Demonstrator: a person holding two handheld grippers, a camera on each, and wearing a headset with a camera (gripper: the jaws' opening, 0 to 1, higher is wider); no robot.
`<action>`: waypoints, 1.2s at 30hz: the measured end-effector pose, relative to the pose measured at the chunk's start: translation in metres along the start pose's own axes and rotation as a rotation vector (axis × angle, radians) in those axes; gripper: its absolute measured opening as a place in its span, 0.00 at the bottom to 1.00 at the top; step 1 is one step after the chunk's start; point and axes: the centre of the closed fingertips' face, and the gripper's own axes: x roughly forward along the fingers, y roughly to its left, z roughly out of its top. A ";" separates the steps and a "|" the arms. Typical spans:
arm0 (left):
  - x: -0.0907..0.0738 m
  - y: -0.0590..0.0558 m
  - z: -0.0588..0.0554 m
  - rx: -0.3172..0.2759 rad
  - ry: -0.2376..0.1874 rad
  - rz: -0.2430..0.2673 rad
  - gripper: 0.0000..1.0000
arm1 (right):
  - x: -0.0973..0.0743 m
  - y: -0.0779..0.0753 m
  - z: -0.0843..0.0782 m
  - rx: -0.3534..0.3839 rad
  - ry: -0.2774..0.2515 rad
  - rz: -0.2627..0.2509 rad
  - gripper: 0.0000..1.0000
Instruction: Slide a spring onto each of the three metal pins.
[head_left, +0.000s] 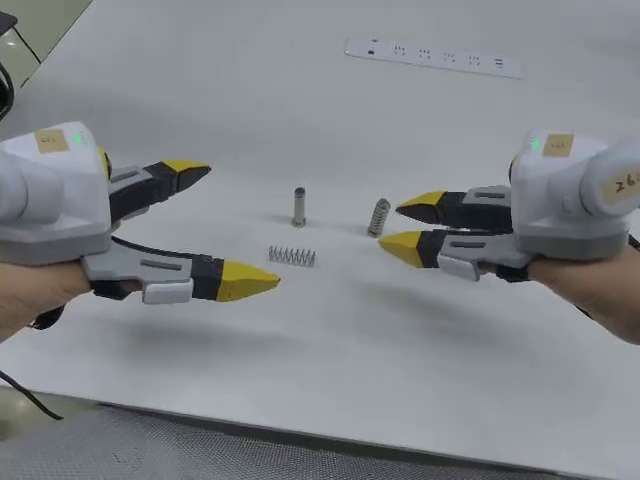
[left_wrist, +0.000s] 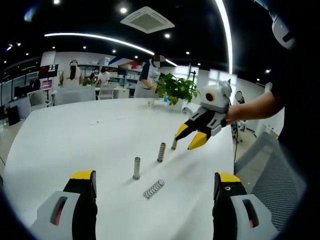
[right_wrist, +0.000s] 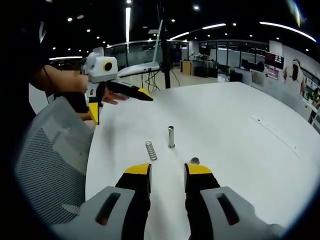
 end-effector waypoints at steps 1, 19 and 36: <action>0.000 0.000 0.000 0.001 0.000 0.001 0.95 | 0.001 0.002 -0.001 0.001 0.003 0.006 0.24; -0.004 0.002 -0.003 -0.004 0.004 0.006 0.95 | 0.023 0.017 0.001 0.006 0.003 0.046 0.24; -0.006 0.002 -0.005 -0.010 0.005 0.011 0.94 | 0.058 0.037 0.020 -0.057 0.010 0.107 0.22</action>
